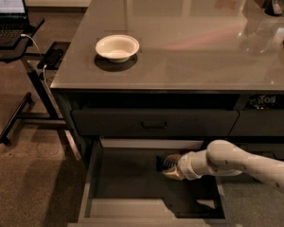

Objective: Pick rxbar blueberry from middle drawer and place on counter

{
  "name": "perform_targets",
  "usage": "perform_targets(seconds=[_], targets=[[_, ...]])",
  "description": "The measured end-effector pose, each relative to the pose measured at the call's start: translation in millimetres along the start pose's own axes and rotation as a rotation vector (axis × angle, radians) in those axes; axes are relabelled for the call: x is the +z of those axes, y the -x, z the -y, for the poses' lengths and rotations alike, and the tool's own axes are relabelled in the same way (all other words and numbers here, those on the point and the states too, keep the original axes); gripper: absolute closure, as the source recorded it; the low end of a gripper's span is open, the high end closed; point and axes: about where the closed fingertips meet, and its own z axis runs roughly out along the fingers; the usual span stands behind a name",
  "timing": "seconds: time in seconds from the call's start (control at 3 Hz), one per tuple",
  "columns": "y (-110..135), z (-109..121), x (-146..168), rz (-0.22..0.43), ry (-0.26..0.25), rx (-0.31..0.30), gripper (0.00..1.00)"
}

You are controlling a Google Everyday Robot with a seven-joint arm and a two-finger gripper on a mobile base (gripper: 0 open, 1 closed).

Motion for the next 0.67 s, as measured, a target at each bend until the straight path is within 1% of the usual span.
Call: perform_targets(seconds=[0.33, 0.67], targets=[[35.2, -15.5, -49.3, 0.023, -0.01, -0.072, 1.0], [73.2, -19.8, -99.3, 0.038, -0.04, -0.147, 1.0]])
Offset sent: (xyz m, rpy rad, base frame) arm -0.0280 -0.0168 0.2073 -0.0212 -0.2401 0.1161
